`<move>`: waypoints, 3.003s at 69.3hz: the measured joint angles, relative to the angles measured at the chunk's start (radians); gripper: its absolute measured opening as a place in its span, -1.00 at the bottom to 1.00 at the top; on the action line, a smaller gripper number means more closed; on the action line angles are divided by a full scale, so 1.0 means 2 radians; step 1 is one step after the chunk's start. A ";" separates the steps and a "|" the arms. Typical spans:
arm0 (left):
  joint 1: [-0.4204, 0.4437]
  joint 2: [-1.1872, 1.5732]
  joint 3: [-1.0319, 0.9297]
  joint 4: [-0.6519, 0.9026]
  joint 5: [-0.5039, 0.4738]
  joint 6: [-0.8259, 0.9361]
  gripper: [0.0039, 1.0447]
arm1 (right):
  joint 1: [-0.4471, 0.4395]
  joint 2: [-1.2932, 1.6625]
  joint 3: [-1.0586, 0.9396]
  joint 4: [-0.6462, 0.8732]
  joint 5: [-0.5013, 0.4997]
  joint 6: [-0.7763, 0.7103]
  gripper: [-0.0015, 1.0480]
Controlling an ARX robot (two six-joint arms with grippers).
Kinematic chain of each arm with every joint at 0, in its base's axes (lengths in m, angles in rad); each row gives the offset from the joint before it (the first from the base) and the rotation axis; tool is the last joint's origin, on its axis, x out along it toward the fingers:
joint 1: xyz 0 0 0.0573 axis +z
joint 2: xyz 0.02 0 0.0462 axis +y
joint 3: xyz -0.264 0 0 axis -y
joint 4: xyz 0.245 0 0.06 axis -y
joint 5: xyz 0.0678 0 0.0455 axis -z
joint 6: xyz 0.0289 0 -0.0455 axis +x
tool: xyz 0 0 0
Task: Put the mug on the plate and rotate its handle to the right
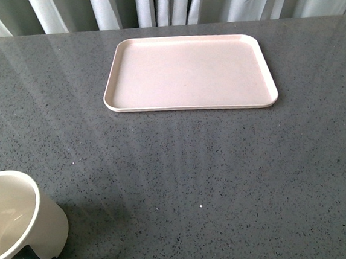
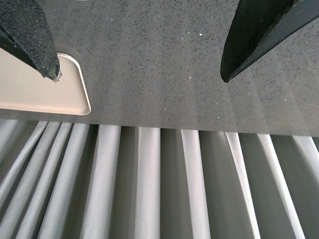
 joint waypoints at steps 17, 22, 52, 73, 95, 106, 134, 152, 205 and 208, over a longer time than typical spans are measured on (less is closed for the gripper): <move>0.000 0.000 0.000 0.000 0.000 0.000 0.83 | 0.000 0.000 0.000 0.000 0.000 0.000 0.82; 0.000 0.000 0.000 0.000 0.000 0.000 0.83 | 0.000 0.000 0.000 0.000 0.000 0.000 0.82; -0.005 0.371 0.175 -0.241 0.135 0.010 0.83 | 0.000 0.000 0.000 0.000 0.000 0.001 0.82; -0.029 0.519 0.186 -0.175 0.104 0.046 0.83 | 0.000 0.000 0.000 0.000 0.000 0.001 0.82; -0.063 0.587 0.196 -0.131 0.093 0.030 0.83 | 0.000 0.000 0.000 0.000 0.000 0.001 0.82; -0.057 0.603 0.202 -0.123 0.093 0.026 0.83 | 0.000 0.000 0.000 0.000 0.000 0.001 0.82; -0.044 0.605 0.212 -0.133 0.087 0.026 0.83 | 0.000 0.000 0.000 0.000 0.000 0.001 0.82; -0.041 0.605 0.212 -0.138 0.079 0.022 0.83 | 0.000 0.000 0.000 0.000 0.000 0.001 0.82; -0.047 0.680 0.214 -0.098 0.056 0.005 0.16 | 0.000 0.000 0.000 0.000 0.000 0.001 0.82; -0.048 0.681 0.215 -0.098 0.055 0.004 0.02 | 0.000 0.000 0.000 0.000 0.000 0.001 0.82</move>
